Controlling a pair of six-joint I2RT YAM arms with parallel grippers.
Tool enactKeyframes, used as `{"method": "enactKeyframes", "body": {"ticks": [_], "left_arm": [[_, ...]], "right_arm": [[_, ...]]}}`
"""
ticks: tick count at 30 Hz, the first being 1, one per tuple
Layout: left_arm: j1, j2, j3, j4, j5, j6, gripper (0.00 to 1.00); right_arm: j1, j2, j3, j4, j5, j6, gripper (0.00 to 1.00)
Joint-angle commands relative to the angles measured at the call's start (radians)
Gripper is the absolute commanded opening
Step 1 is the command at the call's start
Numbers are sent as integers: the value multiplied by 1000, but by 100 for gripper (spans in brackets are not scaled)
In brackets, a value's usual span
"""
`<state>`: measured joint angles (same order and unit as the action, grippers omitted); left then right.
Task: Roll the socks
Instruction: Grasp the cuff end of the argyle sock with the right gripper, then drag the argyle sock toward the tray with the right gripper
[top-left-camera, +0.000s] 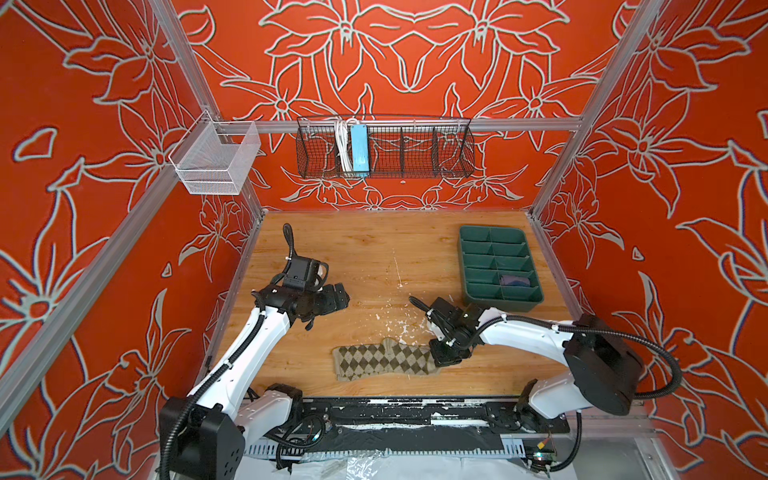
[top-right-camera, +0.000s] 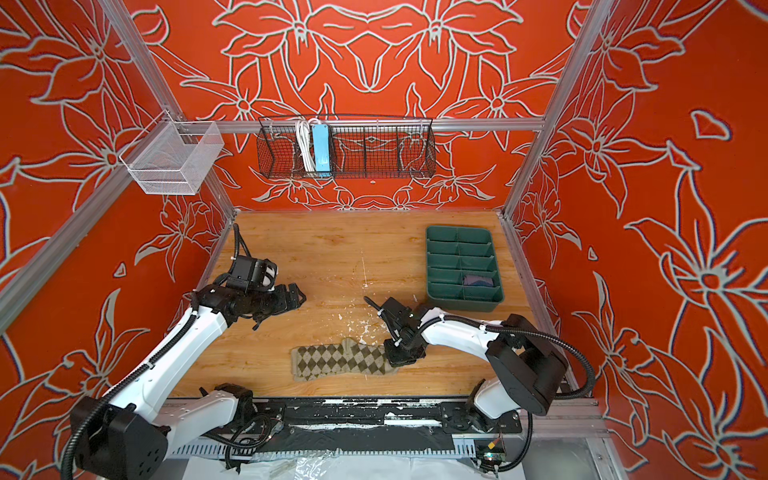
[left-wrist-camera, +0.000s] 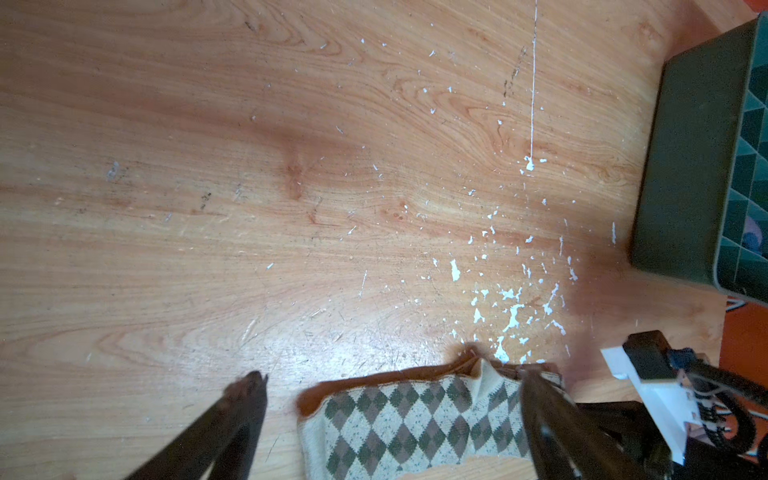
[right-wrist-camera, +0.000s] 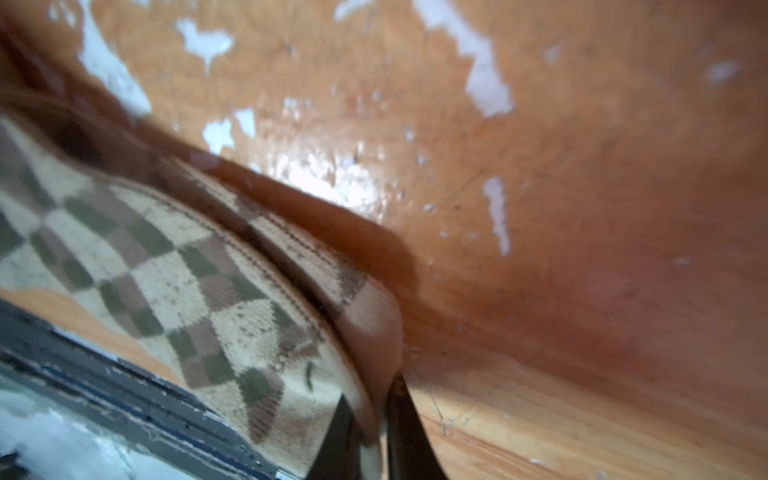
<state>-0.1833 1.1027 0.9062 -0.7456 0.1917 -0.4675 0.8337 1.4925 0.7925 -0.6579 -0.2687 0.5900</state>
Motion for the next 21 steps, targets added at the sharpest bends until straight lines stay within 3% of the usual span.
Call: {"method": "enactKeyframes", "body": {"ticks": [1, 4, 11, 15, 21], "left_arm": [[-2, -3, 2, 0, -23, 13, 94], [-2, -17, 5, -6, -40, 12, 94], [-2, -96, -13, -16, -98, -50, 95], [-2, -167, -54, -4, -132, -107, 96], [-1, -183, -110, 35, -100, -145, 96]], "right_arm": [[6, 55, 97, -104, 162, -108, 7], [5, 146, 222, -203, 350, -244, 1], [-20, 437, 553, -254, 819, -531, 0], [-57, 623, 776, -211, 946, -630, 0], [-78, 839, 1010, -196, 972, -732, 0]]}}
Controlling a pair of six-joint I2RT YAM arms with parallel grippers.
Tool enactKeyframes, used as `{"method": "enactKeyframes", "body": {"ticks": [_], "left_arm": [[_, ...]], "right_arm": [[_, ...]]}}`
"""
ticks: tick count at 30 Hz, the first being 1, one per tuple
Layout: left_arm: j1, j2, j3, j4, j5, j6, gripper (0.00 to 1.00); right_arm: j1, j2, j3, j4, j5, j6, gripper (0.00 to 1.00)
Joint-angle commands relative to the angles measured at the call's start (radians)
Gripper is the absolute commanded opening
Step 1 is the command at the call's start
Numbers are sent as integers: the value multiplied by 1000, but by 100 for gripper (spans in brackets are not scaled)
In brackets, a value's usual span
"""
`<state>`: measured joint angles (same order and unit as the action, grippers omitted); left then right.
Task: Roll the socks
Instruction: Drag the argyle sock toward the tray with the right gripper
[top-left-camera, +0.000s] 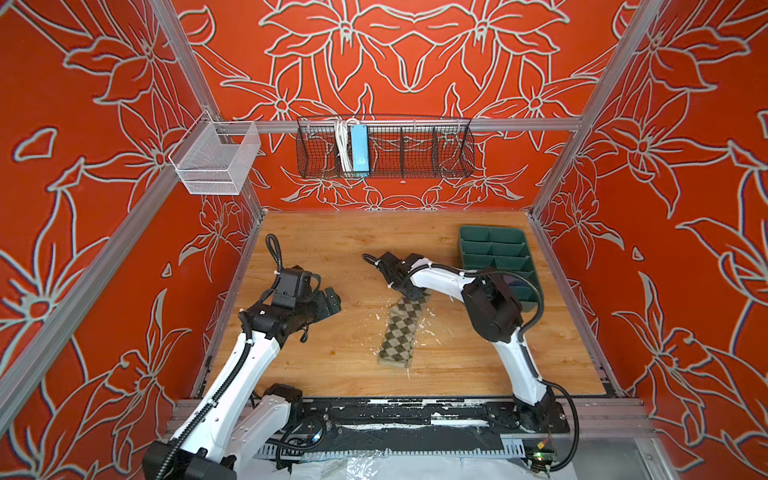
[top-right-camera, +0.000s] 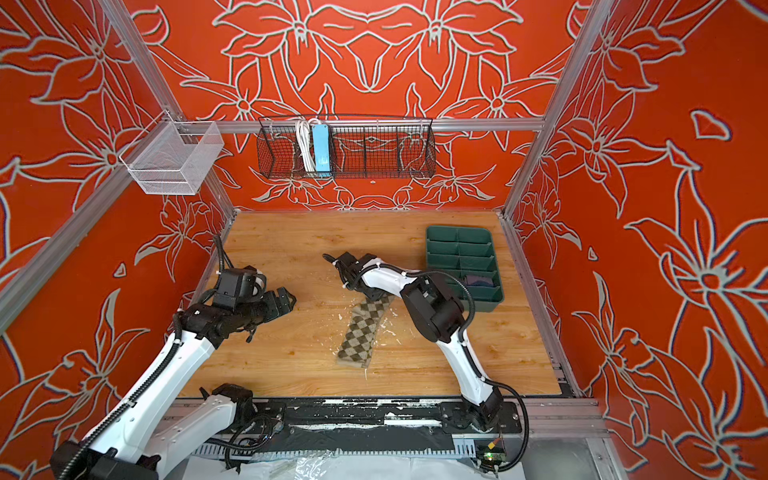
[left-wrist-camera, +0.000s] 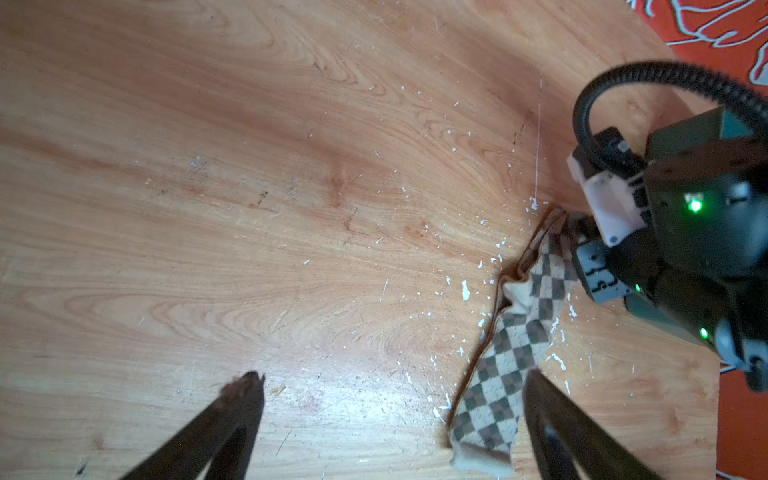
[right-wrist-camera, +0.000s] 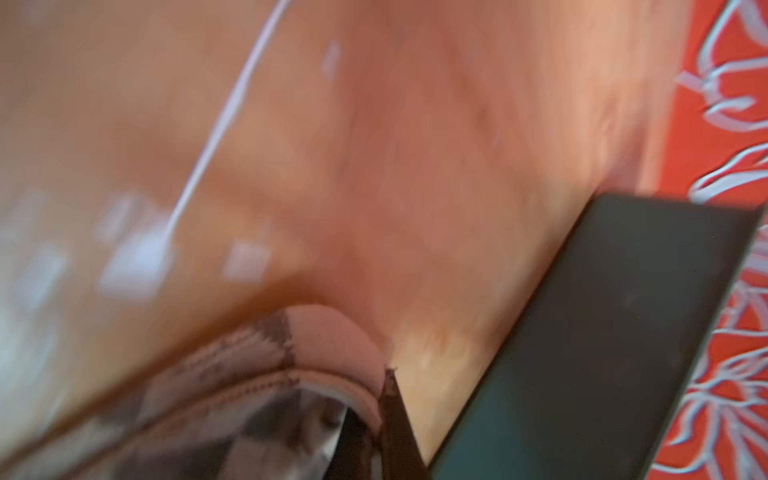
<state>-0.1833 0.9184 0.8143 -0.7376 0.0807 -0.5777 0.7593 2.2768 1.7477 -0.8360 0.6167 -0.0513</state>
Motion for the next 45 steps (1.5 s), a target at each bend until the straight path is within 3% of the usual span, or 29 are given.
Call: {"method": "enactKeyframes", "body": {"ticks": [1, 6, 8, 10, 11, 15, 19, 23, 28, 34, 38, 45], "left_arm": [[-1, 2, -25, 38, 34, -23, 97], [-1, 17, -27, 76, 83, 63, 98], [-1, 34, -11, 75, 76, 96, 98], [-1, 53, 7, 81, 74, 114, 98], [-1, 60, 14, 86, 80, 119, 98], [-1, 95, 40, 105, 126, 165, 98], [-2, 77, 67, 103, 137, 264, 98], [-5, 19, 102, 100, 157, 356, 98], [-12, -39, 100, 115, 148, 427, 99], [-17, -46, 71, 150, 133, 416, 99], [-39, -48, 35, 205, 178, 443, 99], [-100, -91, -105, 370, 179, 537, 99]], "right_arm": [[-2, 71, 69, -17, 77, -98, 0], [-2, 20, 14, 24, 20, -86, 2], [-3, -27, -30, 48, -13, -80, 18], [-1, -82, -59, 56, -58, -62, 54], [0, -106, -72, 59, -70, -53, 65], [-2, -250, -146, 79, -92, -25, 83], [-4, -467, -247, 112, -155, -3, 87], [-4, -700, -359, 146, -315, 74, 88], [-4, -1049, -571, 198, -443, 368, 86], [-4, -1396, -898, 392, -602, 574, 86], [-7, -1270, -924, 449, -636, 635, 86], [-45, -810, -669, 440, -763, 609, 89]]}}
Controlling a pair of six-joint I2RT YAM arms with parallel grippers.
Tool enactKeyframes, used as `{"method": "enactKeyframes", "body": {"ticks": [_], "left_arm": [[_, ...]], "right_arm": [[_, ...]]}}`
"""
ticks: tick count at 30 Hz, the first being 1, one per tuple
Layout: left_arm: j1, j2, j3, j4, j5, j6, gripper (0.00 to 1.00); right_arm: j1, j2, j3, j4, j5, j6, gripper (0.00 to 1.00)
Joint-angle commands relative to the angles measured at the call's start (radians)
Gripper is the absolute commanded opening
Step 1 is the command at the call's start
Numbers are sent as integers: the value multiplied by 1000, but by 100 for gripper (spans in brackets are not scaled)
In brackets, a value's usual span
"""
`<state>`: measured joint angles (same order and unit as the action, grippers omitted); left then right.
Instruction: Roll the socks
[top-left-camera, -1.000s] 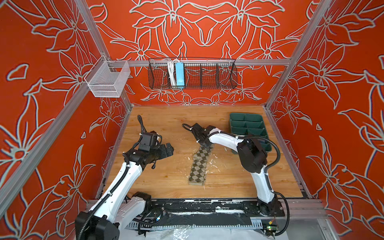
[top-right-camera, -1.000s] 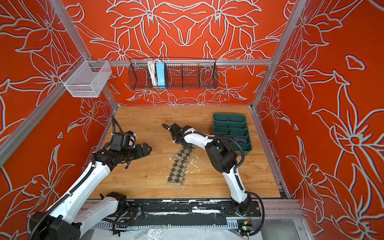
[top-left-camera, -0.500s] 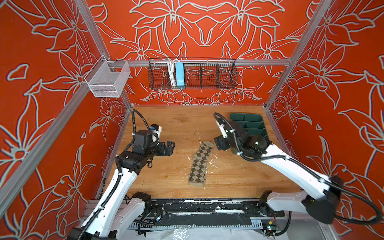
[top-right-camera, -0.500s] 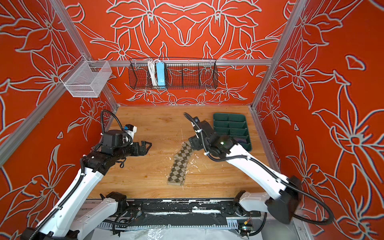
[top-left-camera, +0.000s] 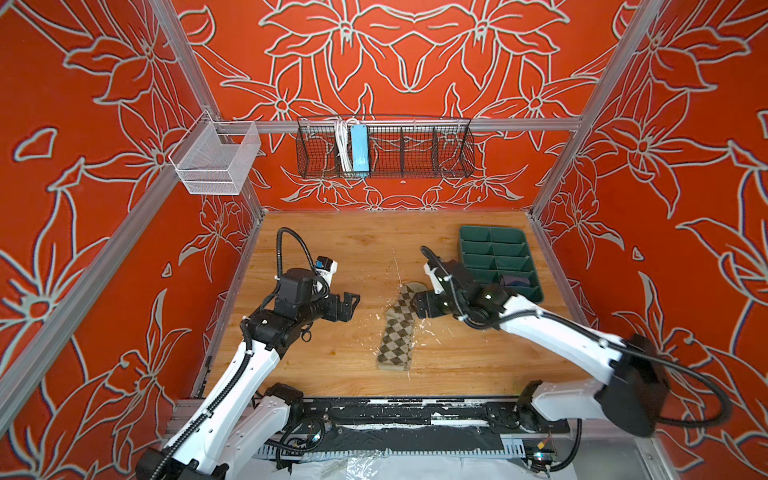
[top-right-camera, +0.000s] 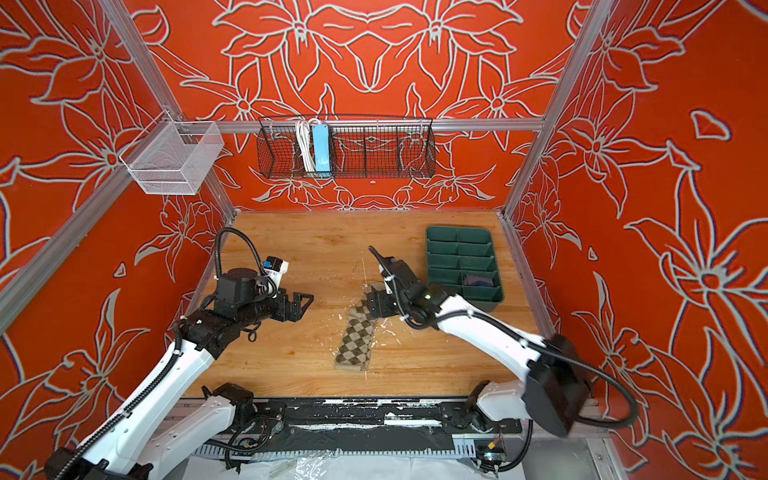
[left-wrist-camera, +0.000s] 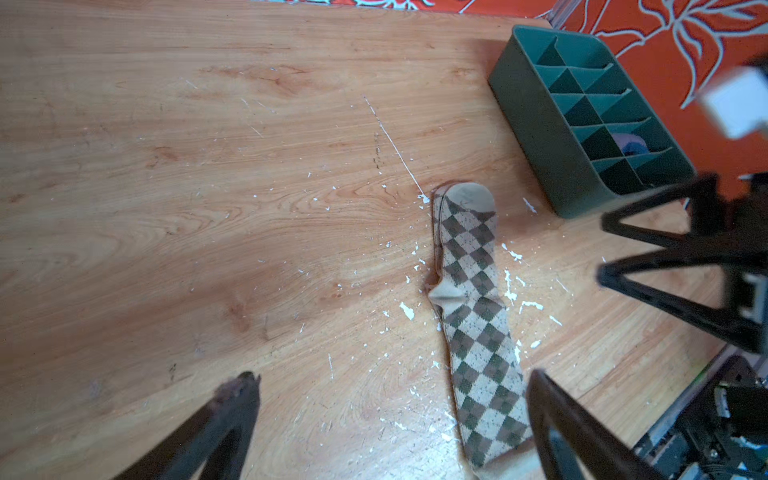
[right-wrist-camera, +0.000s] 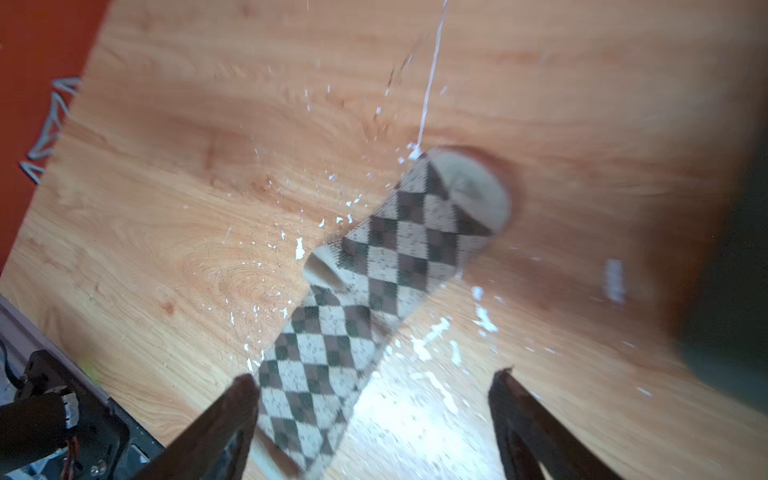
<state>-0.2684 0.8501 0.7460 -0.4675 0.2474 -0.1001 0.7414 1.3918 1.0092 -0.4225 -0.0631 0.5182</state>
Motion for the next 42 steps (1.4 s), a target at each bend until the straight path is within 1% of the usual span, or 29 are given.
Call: {"method": "enactKeyframes", "body": {"ticks": [1, 3, 5, 6, 8, 10, 13, 15, 17, 23, 29, 34, 37, 39, 42], "left_arm": [[-17, -27, -62, 129, 21, 63, 99], [-20, -39, -104, 189, 62, 74, 98], [-23, -50, -147, 256, 116, 110, 98], [-25, -58, -179, 293, 134, 142, 98], [-38, -69, -209, 302, 169, 240, 99], [-57, -75, -236, 315, 175, 324, 99], [-117, -104, -276, 361, 139, 393, 99], [-133, -122, -278, 358, 129, 399, 99], [-146, -139, -264, 328, 101, 396, 99], [-191, -178, -261, 306, 60, 427, 99], [-233, -187, -213, 225, 48, 461, 98], [-288, -210, -195, 124, 36, 523, 98], [-332, -219, -188, 80, -5, 553, 98], [-368, -227, -181, 52, -38, 562, 98], [-428, -253, -176, 17, -97, 585, 98]], "right_arm": [[-45, 136, 103, 20, -128, 52, 89], [-68, 225, 168, -20, -178, 70, 88], [-76, 285, 213, -70, -168, 80, 88], [-79, 305, 224, -86, -162, 85, 88], [-79, 325, 230, -102, -150, 92, 87], [-79, 332, 201, -71, -153, 97, 87], [-79, 338, 154, -25, -133, 89, 87], [-77, 342, 129, -8, -102, 98, 87], [-76, 344, 105, 18, -96, 112, 88], [-77, 398, 123, 73, -115, 102, 88], [-74, 480, 149, 147, -162, 124, 87], [-77, 557, 269, 94, -194, 52, 88], [-87, 569, 348, 12, -182, -3, 88], [-101, 537, 354, -10, -184, -32, 89], [-121, 435, 320, -10, -243, -112, 89]]}}
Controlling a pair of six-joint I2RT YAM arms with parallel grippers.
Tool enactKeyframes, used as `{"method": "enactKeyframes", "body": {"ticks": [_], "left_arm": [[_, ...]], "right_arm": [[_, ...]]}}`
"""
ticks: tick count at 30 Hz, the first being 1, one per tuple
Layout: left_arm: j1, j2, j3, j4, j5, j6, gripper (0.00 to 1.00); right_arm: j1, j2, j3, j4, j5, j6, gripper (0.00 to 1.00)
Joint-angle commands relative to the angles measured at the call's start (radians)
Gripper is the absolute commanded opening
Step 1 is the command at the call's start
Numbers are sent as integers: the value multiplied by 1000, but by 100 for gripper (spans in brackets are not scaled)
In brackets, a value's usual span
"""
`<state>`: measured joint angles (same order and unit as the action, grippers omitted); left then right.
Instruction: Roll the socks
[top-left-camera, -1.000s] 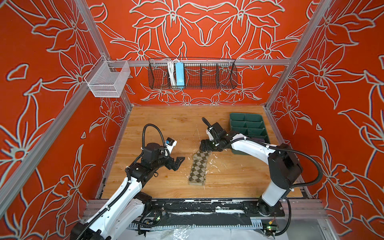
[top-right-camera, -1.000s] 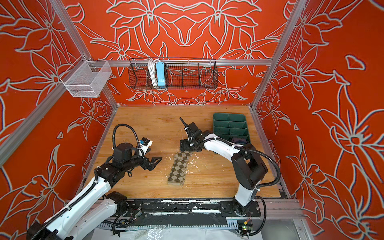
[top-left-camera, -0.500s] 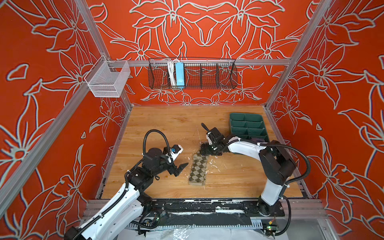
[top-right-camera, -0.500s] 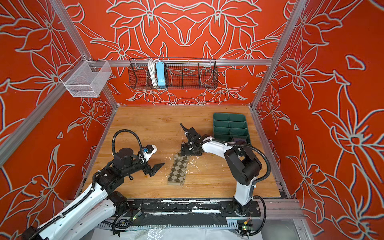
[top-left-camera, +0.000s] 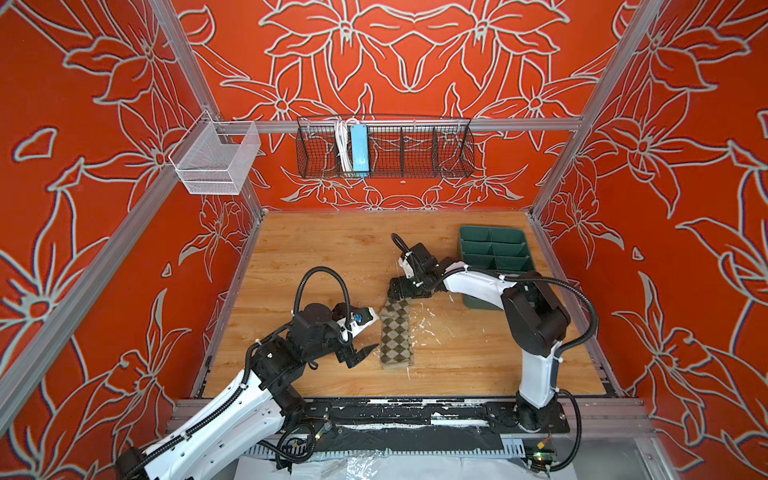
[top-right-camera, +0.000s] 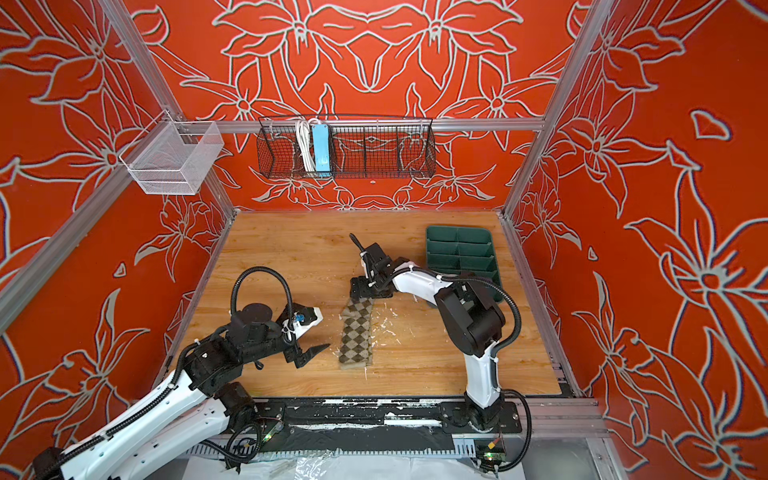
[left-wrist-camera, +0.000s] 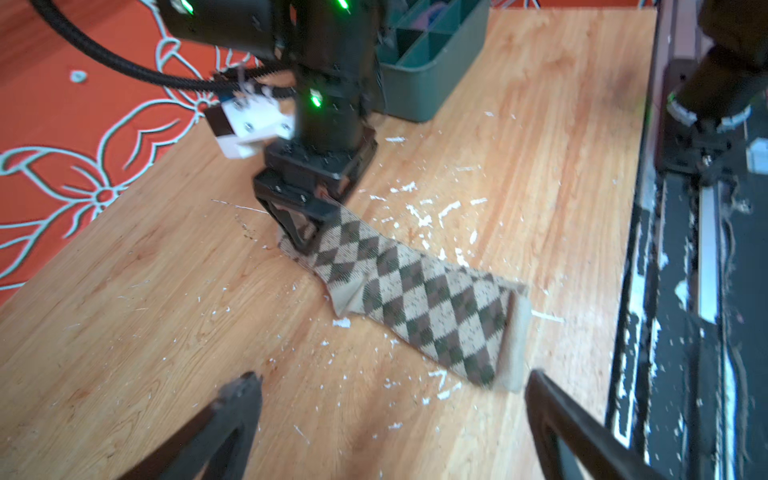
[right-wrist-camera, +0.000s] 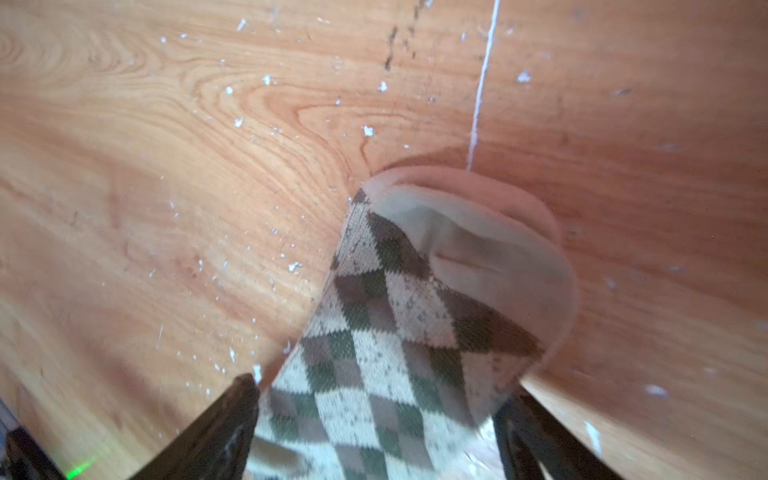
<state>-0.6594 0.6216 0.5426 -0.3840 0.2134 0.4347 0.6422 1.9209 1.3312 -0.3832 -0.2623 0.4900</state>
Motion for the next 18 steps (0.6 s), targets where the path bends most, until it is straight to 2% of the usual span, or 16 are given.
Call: {"method": "enactKeyframes", "body": {"ticks": [1, 4, 8, 11, 12, 16, 18], "left_arm": [[-55, -34, 28, -76, -86, 64, 98], [-95, -64, 35, -105, -139, 103, 98], [-135, -103, 46, -148, -217, 189, 98], [-149, -149, 44, -163, -252, 257, 99], [-151, -168, 40, -162, -256, 272, 100], [-154, -232, 20, -148, -246, 310, 99], [-154, -242, 16, -152, -246, 314, 98]], "right_arm": [[-20, -137, -21, -54, -60, -130, 88], [0, -265, -102, -82, -88, -288, 84], [96, -449, -283, -76, 33, -526, 80], [168, -591, -456, -7, 27, -733, 70], [184, -639, -517, 28, -13, -828, 65], [264, -791, -726, 184, -72, -1114, 63], [299, -804, -757, 225, -43, -1156, 62]]}}
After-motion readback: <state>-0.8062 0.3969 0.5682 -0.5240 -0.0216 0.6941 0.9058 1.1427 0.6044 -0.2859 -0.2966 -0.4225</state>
